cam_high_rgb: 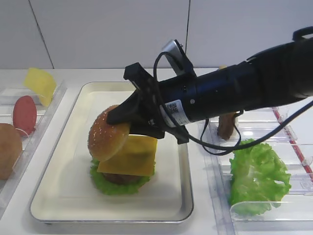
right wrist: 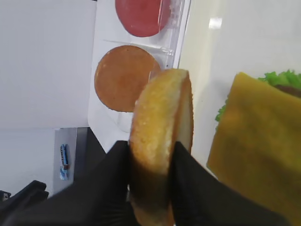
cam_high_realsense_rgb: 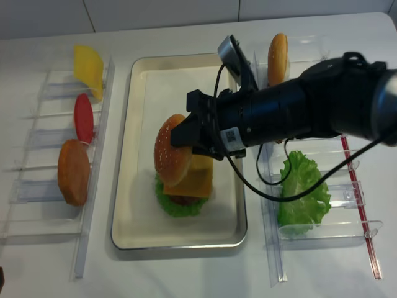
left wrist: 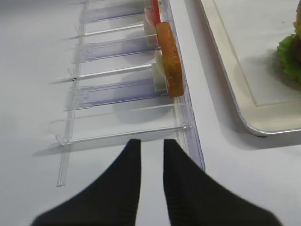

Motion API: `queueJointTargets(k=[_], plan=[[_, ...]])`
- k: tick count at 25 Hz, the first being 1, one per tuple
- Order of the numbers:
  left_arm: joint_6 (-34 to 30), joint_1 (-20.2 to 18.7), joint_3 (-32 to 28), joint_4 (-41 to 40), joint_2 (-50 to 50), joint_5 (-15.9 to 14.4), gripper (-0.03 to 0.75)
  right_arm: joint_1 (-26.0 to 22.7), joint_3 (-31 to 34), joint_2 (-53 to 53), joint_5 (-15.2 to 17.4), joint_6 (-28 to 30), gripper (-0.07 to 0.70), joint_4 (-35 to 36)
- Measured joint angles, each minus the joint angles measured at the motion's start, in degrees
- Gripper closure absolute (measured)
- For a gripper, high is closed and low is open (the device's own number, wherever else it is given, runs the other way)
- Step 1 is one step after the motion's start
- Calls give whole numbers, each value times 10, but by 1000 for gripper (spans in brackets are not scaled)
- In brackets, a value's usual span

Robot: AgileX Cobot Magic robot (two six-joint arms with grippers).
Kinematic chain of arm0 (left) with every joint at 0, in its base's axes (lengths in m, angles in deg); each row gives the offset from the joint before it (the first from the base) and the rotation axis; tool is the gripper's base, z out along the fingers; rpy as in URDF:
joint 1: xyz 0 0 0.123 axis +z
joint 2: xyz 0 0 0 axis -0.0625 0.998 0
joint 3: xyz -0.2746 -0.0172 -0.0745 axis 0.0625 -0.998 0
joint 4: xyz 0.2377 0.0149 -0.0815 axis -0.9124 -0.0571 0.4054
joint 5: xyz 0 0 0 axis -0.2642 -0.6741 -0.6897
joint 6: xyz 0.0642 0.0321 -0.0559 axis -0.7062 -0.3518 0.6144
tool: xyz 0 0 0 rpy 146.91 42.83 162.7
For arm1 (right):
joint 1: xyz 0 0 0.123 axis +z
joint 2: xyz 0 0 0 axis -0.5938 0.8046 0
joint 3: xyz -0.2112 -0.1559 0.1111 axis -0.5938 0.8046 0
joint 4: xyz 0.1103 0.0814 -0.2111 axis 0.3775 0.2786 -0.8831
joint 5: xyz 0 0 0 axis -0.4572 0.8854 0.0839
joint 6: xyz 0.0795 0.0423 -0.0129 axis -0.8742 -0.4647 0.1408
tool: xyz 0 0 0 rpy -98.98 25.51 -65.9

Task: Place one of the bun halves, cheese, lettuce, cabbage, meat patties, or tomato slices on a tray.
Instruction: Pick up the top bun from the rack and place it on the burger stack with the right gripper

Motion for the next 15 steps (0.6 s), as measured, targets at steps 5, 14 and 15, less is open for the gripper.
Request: queueJointTargets(k=[5,14,15], plan=[[0,0,0,0,0,0,607,0,0,26,5,12,419,17],[0,0,0,0,0,0,607,0,0,34,3,14,419,18],[0,0,0,0,0,0,607,0,0,34,10,14,419,18]])
